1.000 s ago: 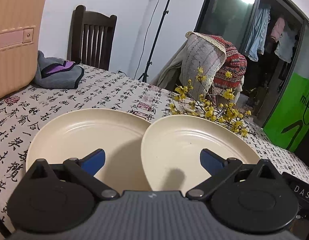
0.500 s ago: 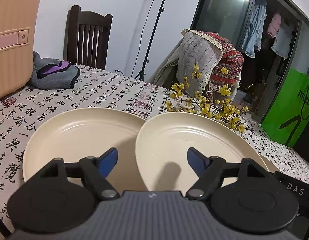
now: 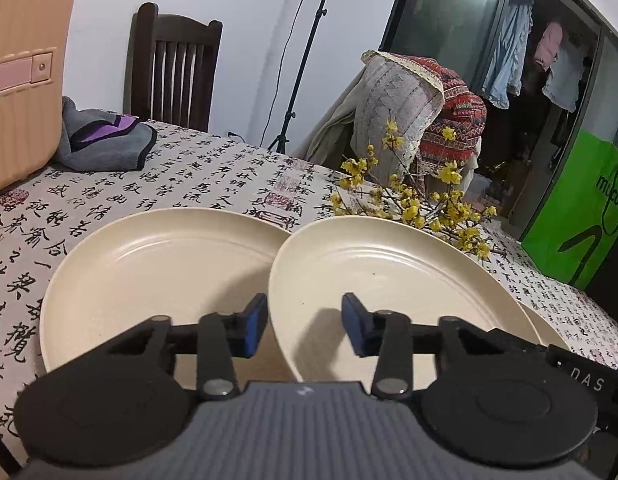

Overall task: Organize plates and bowls
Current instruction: 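Close both grippers on the rim of the middle cream plate, then lift the gripped cream plate off the other plates with both grippers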

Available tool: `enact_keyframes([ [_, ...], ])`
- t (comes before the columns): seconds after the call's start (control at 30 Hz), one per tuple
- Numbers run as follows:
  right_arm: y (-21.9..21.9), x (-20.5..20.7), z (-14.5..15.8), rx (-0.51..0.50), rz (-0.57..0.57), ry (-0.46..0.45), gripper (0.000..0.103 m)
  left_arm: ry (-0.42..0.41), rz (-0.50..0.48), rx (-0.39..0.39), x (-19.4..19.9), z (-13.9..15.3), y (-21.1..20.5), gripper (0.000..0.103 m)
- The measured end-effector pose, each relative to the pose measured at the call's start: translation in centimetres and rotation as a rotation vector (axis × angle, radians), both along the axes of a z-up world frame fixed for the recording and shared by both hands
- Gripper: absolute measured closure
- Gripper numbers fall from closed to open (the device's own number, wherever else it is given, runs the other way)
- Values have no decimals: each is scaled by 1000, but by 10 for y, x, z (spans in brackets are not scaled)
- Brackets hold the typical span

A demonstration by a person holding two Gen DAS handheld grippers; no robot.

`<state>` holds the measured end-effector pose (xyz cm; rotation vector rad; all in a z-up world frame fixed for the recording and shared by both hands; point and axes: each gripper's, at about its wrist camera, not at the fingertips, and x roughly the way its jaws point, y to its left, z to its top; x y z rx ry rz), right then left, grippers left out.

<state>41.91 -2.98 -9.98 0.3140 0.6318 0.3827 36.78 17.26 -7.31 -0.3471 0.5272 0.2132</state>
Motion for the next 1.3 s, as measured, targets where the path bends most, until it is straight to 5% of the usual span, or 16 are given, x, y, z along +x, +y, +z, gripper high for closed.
enact_keyframes([
  [0.23, 2, -3, 3, 11, 31, -20, 83, -2, 1, 8, 0, 0, -1, 70],
  [1.3, 5, -17, 15, -36, 18, -109, 84, -38, -9, 47, -7, 9, -8, 70],
])
